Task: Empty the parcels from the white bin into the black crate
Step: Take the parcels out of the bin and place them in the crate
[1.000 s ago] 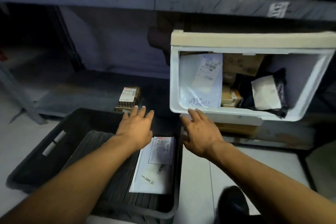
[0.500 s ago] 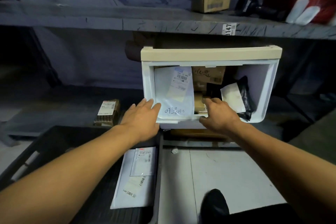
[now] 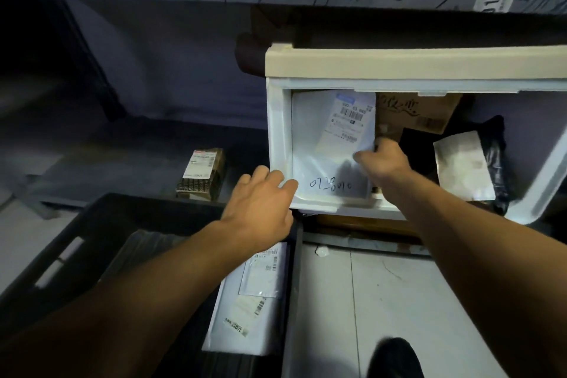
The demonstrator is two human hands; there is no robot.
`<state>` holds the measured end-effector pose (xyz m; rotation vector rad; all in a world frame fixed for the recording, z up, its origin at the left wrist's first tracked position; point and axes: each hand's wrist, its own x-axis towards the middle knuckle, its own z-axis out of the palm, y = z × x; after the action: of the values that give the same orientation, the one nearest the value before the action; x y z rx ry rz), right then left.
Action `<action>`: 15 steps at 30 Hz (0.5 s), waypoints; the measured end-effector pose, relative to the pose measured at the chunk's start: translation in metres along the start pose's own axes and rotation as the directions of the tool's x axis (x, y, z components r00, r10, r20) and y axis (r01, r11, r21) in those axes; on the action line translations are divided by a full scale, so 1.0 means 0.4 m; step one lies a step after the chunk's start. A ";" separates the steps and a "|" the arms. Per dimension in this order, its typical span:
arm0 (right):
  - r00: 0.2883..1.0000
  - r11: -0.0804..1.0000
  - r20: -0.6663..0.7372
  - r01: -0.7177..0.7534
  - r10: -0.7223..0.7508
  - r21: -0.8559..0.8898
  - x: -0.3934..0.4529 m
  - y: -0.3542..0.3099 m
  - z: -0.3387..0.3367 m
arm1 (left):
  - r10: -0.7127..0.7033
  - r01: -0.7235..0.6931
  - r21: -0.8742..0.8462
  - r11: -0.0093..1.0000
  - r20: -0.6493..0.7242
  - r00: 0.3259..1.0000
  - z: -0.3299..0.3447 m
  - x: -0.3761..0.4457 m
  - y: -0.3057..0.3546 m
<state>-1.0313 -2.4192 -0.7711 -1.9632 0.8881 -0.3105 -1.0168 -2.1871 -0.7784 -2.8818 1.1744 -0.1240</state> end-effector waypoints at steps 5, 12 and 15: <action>0.995 0.996 -0.085 -0.037 0.044 0.087 0.026 0.000 0.001 | 0.010 -0.010 -0.020 1.000 -0.023 1.000 0.003 0.012 -0.006; 0.990 0.977 -0.142 0.030 0.000 0.209 -0.053 0.013 -0.112 | 0.000 -0.003 -0.056 0.998 -0.037 0.999 -0.028 -0.001 0.027; 0.990 0.975 -0.138 0.044 -0.014 0.217 -0.138 0.031 -0.188 | -0.010 0.005 -0.092 0.996 -0.055 0.998 -0.052 -0.018 0.056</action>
<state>-1.1164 -2.4334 -0.7338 -1.7670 0.8724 -0.5425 -1.0393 -2.1980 -0.7595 -2.9806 1.2093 -0.1551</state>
